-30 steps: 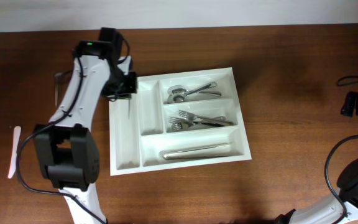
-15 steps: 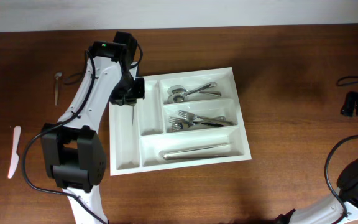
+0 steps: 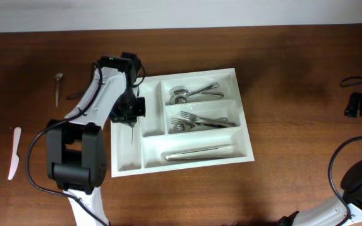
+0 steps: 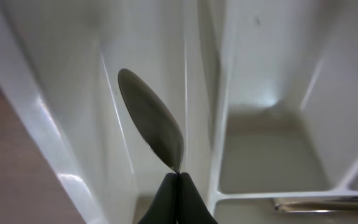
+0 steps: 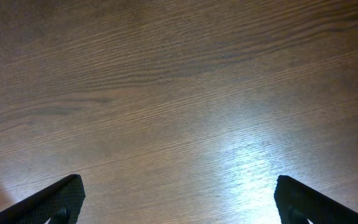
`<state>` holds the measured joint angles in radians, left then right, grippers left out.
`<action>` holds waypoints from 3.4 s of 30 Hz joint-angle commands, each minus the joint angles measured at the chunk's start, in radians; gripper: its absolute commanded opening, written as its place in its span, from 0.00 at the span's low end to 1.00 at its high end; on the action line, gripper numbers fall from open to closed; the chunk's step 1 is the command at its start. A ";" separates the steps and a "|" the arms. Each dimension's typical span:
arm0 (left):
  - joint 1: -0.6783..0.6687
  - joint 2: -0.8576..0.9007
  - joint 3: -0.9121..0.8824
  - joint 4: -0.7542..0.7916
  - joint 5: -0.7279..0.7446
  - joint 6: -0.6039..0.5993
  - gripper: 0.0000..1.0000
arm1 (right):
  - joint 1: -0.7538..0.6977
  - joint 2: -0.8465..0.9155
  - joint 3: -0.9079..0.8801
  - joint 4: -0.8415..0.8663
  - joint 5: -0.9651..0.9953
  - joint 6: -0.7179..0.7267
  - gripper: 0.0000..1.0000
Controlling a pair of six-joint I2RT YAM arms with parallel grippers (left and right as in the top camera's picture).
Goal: Pack container
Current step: 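Carry the spoon right and lower it into the tray's left compartment, then open the left gripper to release the spoon, then move the left gripper back left above the remaining small spoon, then lower the left gripper toward the remaining spoon's handle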
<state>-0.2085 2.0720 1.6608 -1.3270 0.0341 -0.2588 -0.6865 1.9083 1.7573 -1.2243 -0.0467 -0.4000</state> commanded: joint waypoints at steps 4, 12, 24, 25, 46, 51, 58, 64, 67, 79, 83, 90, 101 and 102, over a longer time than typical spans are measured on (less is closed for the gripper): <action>0.034 -0.027 -0.011 0.022 -0.009 -0.017 0.02 | -0.001 -0.002 -0.003 0.003 -0.005 0.001 0.99; 0.054 -0.027 -0.012 0.038 -0.013 -0.017 0.11 | -0.001 -0.002 -0.003 0.003 -0.005 0.001 0.99; 0.055 -0.027 0.050 0.101 -0.060 0.040 0.40 | -0.001 -0.002 -0.003 0.003 -0.005 0.001 0.99; 0.055 -0.027 0.074 0.100 -0.082 0.041 0.42 | -0.001 -0.002 -0.003 0.003 -0.005 0.001 0.99; 0.461 -0.023 0.355 0.180 -0.222 0.417 0.99 | -0.001 -0.002 -0.003 0.003 -0.005 0.001 0.99; 0.488 -0.002 0.351 0.288 -0.208 0.449 0.99 | -0.001 -0.002 -0.003 0.003 -0.005 0.001 0.99; 0.488 0.133 0.352 0.323 -0.214 0.372 0.99 | -0.001 -0.002 -0.003 0.003 -0.005 0.001 0.99; 0.488 0.224 0.354 0.302 -0.214 0.372 0.99 | -0.001 -0.002 -0.003 0.003 -0.005 0.001 0.99; 0.489 0.249 0.354 0.323 -0.215 0.373 0.99 | -0.001 -0.002 -0.003 0.003 -0.005 0.001 0.99; 0.509 0.282 0.365 0.402 -0.214 0.387 0.99 | -0.001 -0.002 -0.003 0.003 -0.005 0.001 0.99; 0.511 0.288 0.365 0.405 -0.214 0.388 0.99 | -0.001 -0.002 -0.003 0.003 -0.005 0.001 0.99; 0.511 0.294 0.365 0.433 -0.206 0.388 0.99 | -0.001 -0.002 -0.003 0.003 -0.005 0.001 0.99; 0.516 0.317 0.365 0.463 -0.102 0.388 0.99 | -0.001 -0.002 -0.003 0.003 -0.005 0.001 0.98; 0.517 0.322 0.365 0.462 -0.102 0.388 0.99 | -0.001 -0.002 -0.003 0.003 -0.005 0.001 0.99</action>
<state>0.2951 2.3512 2.0087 -0.8696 -0.0963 0.1276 -0.6865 1.9083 1.7573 -1.2240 -0.0467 -0.4000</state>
